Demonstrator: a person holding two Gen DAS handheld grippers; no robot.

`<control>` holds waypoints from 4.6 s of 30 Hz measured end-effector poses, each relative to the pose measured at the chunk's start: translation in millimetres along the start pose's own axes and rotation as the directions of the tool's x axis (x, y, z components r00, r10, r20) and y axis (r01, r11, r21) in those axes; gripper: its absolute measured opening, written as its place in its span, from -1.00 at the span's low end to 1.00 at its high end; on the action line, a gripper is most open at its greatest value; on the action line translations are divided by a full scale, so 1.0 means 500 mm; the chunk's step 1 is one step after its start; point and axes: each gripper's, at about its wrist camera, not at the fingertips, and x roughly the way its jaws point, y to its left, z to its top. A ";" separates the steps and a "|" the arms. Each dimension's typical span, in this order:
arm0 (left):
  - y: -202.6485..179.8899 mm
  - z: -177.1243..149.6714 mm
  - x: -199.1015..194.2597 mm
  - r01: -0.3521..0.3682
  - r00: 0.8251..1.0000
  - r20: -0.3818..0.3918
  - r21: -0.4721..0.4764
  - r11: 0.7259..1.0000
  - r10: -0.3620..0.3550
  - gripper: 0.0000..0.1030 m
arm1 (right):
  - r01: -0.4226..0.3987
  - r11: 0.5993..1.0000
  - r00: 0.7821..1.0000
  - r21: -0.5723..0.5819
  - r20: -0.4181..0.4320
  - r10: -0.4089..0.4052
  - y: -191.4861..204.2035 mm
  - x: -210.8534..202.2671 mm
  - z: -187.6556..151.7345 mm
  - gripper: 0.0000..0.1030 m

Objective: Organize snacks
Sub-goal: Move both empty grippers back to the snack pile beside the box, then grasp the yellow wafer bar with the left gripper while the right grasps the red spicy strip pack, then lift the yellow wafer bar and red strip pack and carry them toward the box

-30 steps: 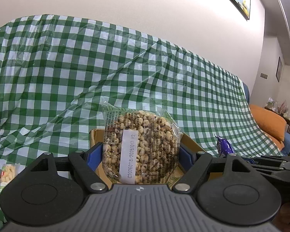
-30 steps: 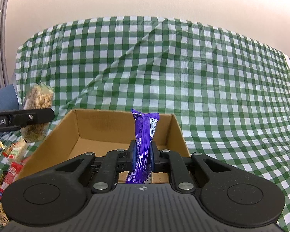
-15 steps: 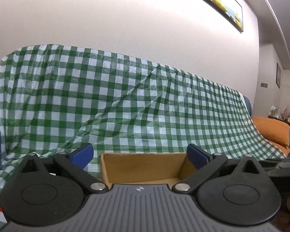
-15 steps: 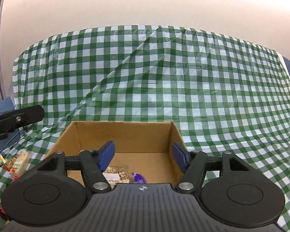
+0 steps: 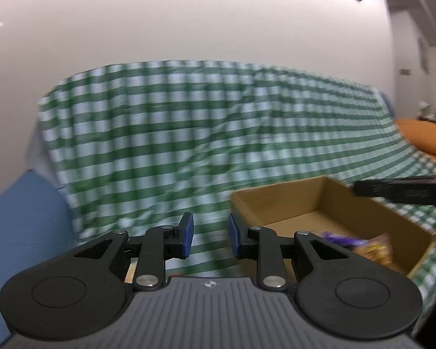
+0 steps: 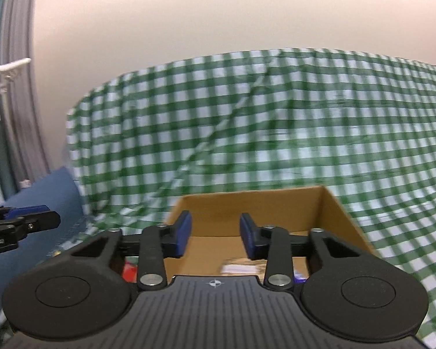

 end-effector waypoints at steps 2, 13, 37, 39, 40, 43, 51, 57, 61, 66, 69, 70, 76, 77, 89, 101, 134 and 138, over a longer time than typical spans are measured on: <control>0.037 -0.026 0.008 -0.055 0.997 -0.047 -0.039 0.998 0.053 -0.44 | -0.025 1.000 1.000 0.001 -0.001 0.025 0.018 0.002 -0.001 -0.31; 0.120 -0.061 0.038 -0.221 0.958 -0.191 -0.004 0.975 0.216 -0.44 | -0.165 0.979 0.986 -0.118 -0.010 0.165 0.150 0.026 -0.042 -0.30; 0.184 -0.175 0.247 -0.333 0.774 -0.430 0.348 0.876 0.465 -0.68 | -0.266 0.962 0.884 -0.054 -0.413 0.221 0.345 0.254 -0.225 -0.13; 0.179 -0.191 0.280 -0.332 0.745 -0.441 0.407 0.851 0.501 -0.68 | -0.234 0.970 0.882 -0.058 -0.433 0.187 0.348 0.273 -0.230 -0.04; 0.183 -0.199 0.295 -0.331 0.731 -0.453 0.420 0.845 0.511 -0.66 | -0.223 0.973 0.878 -0.054 -0.446 0.176 0.348 0.281 -0.232 0.00; 0.186 -0.226 0.331 -0.325 0.689 -0.476 0.471 0.820 0.546 -0.61 | -0.203 0.979 0.865 -0.027 -0.473 0.166 0.338 0.292 -0.238 0.04; 0.201 -0.179 0.290 -0.389 0.751 -0.398 0.377 0.840 0.527 -0.83 | -0.215 0.976 0.858 -0.023 -0.482 0.178 0.336 0.304 -0.245 -0.12; 0.203 -0.121 0.193 -0.326 0.882 -0.313 0.132 0.936 0.351 -0.83 | -0.223 0.974 0.881 -0.030 -0.433 0.189 0.338 0.284 -0.234 -0.57; 0.201 -0.103 0.143 -0.269 0.911 -0.330 -0.024 0.963 0.246 -0.83 | -0.248 0.967 0.890 -0.054 -0.407 0.205 0.339 0.260 -0.224 -0.94; 0.214 -0.125 0.125 -0.235 0.876 -0.472 -0.246 0.940 0.096 -0.82 | -0.265 0.960 0.882 -0.090 -0.424 0.204 0.338 0.234 -0.236 -0.95; 0.230 -0.159 0.134 -0.247 0.822 -0.569 -0.337 0.909 0.013 -0.81 | -0.284 0.953 0.878 -0.108 -0.429 0.213 0.337 0.219 -0.238 -0.94; 0.234 -0.171 0.139 -0.261 0.800 -0.600 -0.350 0.900 -0.001 -0.77 | -0.296 0.949 0.874 -0.112 -0.432 0.222 0.337 0.215 -0.239 -0.92; 0.235 -0.188 0.147 -0.278 0.743 -0.669 -0.323 0.904 -0.010 -0.32 | -0.273 0.949 0.894 -0.158 -0.405 0.190 0.334 0.213 -0.250 0.04; 0.233 -0.190 0.147 -0.268 0.741 -0.672 -0.316 0.910 -0.015 -0.32 | -0.261 0.951 0.899 -0.166 -0.401 0.177 0.335 0.218 -0.252 0.05; 0.207 -0.211 0.169 -0.234 0.685 -0.729 -0.222 0.947 -0.002 -0.32 | -0.180 0.975 0.882 -0.133 -0.460 0.100 0.319 0.292 -0.276 0.25; 0.205 -0.185 0.146 -0.246 0.744 -0.666 -0.196 0.949 0.055 -0.75 | -0.200 0.954 0.904 -0.223 -0.417 0.092 0.333 0.252 -0.267 -0.22; 0.086 -0.251 0.075 -0.227 0.701 -0.709 -0.329 0.917 -0.080 -0.73 | -0.251 0.941 0.834 -0.229 -0.544 0.090 0.307 0.086 -0.311 0.01; 0.085 -0.252 0.074 -0.221 0.702 -0.708 -0.324 0.920 -0.081 -0.73 | -0.248 0.942 0.828 -0.225 -0.555 0.085 0.306 0.095 -0.318 0.02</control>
